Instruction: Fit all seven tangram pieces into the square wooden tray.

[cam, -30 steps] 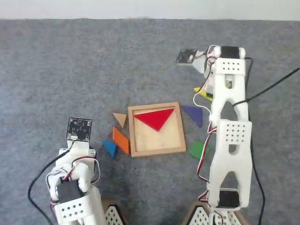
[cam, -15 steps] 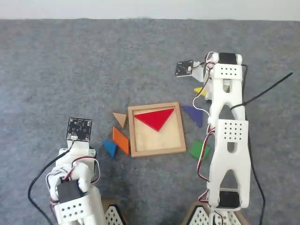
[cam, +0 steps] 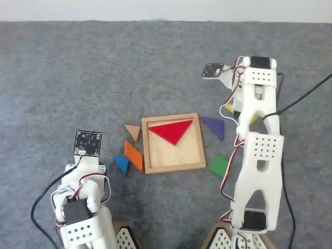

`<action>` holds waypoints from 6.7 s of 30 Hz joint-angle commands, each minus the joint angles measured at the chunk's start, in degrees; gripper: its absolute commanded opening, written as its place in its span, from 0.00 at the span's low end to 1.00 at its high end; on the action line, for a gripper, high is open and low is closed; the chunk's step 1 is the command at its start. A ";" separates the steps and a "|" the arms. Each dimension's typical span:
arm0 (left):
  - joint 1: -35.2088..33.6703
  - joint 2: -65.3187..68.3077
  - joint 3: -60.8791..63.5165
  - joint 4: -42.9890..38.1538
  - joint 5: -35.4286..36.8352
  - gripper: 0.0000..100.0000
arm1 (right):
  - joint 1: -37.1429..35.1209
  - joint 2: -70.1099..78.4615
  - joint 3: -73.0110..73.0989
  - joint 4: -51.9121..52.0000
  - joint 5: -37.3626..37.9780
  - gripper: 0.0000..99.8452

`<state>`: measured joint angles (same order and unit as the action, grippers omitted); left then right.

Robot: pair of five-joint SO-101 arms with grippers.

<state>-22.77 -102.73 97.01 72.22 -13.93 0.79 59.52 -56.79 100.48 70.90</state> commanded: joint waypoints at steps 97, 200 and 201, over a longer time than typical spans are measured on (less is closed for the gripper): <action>-0.35 -0.97 -0.57 0.26 0.44 0.08 | 5.85 -30.99 55.82 -29.23 -112.09 0.16; -0.35 -0.97 -0.57 0.26 0.44 0.08 | -17.98 -48.75 53.80 -18.77 -83.60 0.23; -0.35 -0.97 -0.57 0.26 0.44 0.08 | -20.09 -48.75 53.80 -18.77 -83.60 0.23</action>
<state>-22.77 -102.73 97.01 72.22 -13.93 -14.33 15.12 -0.88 80.79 -13.49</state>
